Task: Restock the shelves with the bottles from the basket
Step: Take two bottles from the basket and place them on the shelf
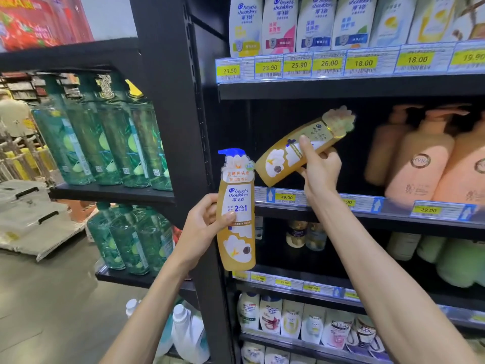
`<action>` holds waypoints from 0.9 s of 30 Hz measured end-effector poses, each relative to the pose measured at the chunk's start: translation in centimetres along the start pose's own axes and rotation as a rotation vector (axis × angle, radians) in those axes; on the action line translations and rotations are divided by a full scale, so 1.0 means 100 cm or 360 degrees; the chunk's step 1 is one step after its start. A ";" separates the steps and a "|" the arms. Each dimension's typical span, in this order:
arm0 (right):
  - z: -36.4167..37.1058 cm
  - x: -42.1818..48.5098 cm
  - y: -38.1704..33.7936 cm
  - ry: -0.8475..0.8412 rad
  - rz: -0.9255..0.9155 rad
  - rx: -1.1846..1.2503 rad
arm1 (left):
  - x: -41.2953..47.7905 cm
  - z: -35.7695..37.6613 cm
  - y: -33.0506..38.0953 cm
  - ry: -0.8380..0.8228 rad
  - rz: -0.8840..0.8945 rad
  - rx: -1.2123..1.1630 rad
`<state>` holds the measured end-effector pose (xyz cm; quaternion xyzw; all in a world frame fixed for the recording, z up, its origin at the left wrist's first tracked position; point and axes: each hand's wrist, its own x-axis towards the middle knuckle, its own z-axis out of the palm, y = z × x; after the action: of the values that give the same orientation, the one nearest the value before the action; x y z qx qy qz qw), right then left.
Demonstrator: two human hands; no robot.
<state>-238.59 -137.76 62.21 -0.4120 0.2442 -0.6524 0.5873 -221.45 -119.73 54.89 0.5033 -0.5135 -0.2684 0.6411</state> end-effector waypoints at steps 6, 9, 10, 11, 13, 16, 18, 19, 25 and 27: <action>0.006 0.016 0.015 -0.0119 -0.0094 -0.0418 | -0.002 -0.009 -0.003 0.0050 0.0019 -0.0028; 0.008 0.022 0.016 -0.0279 -0.0186 -0.0708 | -0.004 -0.014 -0.006 0.0058 0.0019 -0.0013; 0.010 0.023 0.015 -0.0343 -0.0214 -0.0818 | -0.004 -0.015 -0.007 0.0065 0.0020 -0.0017; 0.011 0.025 0.014 -0.0408 -0.0235 -0.0919 | -0.004 -0.016 -0.007 0.0073 0.0022 -0.0022; 0.016 0.028 0.011 -0.0541 -0.0277 -0.1106 | -0.005 -0.017 -0.008 0.0085 0.0023 -0.0033; 0.021 0.030 0.009 -0.0689 -0.0283 -0.1276 | -0.006 -0.018 -0.008 0.0078 0.0029 -0.0041; 0.020 0.031 0.008 -0.0712 -0.0242 -0.1332 | -0.008 -0.019 -0.007 0.0071 0.0026 -0.0041; 0.018 0.031 0.007 -0.0728 -0.0239 -0.1368 | -0.010 -0.020 -0.007 0.0072 0.0028 -0.0041; 0.003 0.026 0.003 -0.0866 -0.0258 -0.1702 | -0.013 -0.022 -0.002 0.0091 0.0034 -0.0035; -0.001 0.023 0.004 -0.0858 -0.0288 -0.1799 | -0.013 -0.023 0.000 0.0095 0.0045 -0.0018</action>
<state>-238.38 -140.10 62.40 -0.8275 0.3588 -0.3430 0.2624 -219.70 -117.80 54.43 0.5002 -0.4996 -0.2471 0.6627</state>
